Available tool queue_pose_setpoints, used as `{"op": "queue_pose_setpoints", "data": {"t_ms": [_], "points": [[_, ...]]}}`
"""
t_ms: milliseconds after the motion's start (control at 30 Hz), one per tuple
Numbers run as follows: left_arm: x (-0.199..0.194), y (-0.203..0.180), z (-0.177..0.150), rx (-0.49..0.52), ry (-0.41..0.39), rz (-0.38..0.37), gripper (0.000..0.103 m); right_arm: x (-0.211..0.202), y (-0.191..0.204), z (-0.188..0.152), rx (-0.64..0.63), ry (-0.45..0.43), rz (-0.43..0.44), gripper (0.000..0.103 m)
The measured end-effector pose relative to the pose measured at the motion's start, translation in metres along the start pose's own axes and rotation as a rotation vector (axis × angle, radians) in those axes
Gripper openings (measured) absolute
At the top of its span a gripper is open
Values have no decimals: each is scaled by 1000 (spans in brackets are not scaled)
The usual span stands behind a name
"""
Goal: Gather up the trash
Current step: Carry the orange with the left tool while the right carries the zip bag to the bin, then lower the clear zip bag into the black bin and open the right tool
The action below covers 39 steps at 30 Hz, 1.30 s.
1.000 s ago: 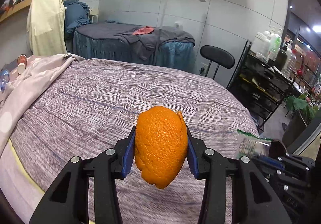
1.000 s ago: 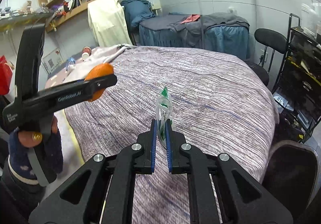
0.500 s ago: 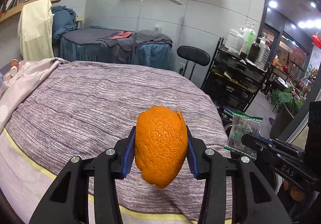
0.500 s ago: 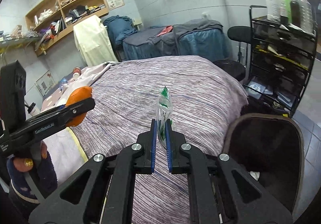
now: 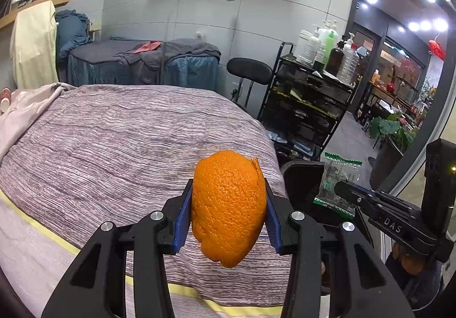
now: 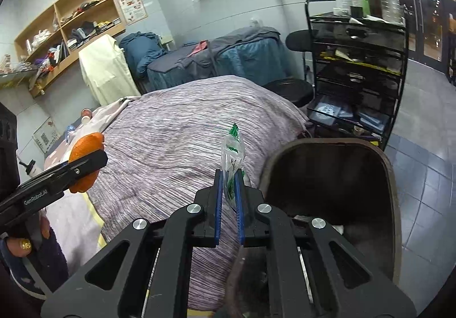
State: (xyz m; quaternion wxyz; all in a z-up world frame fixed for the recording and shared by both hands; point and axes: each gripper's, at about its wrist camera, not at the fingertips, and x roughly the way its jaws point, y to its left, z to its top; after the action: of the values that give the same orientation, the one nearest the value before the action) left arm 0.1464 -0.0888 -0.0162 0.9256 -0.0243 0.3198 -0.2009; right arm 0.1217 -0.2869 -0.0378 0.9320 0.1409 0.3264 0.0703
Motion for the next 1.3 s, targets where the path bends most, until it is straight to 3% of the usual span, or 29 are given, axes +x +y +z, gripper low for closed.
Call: {"op": "queue_pose_setpoints", "data": {"t_ms": [700, 767, 833, 867, 1300], "points": [[13, -55, -14, 63, 44, -89, 43, 20, -64, -41, 83, 98, -221, 10], [14, -59, -15, 70, 48, -93, 43, 25, -70, -46, 98, 119, -239, 20], [16, -62, -16, 75, 52, -96, 43, 26, -75, -51, 113, 120, -262, 64], [17, -65, -16, 78, 55, -99, 43, 24, -77, -53, 124, 111, -267, 71], [29, -92, -22, 133, 82, -132, 43, -3, -85, -57, 151, 39, -308, 77]]}}
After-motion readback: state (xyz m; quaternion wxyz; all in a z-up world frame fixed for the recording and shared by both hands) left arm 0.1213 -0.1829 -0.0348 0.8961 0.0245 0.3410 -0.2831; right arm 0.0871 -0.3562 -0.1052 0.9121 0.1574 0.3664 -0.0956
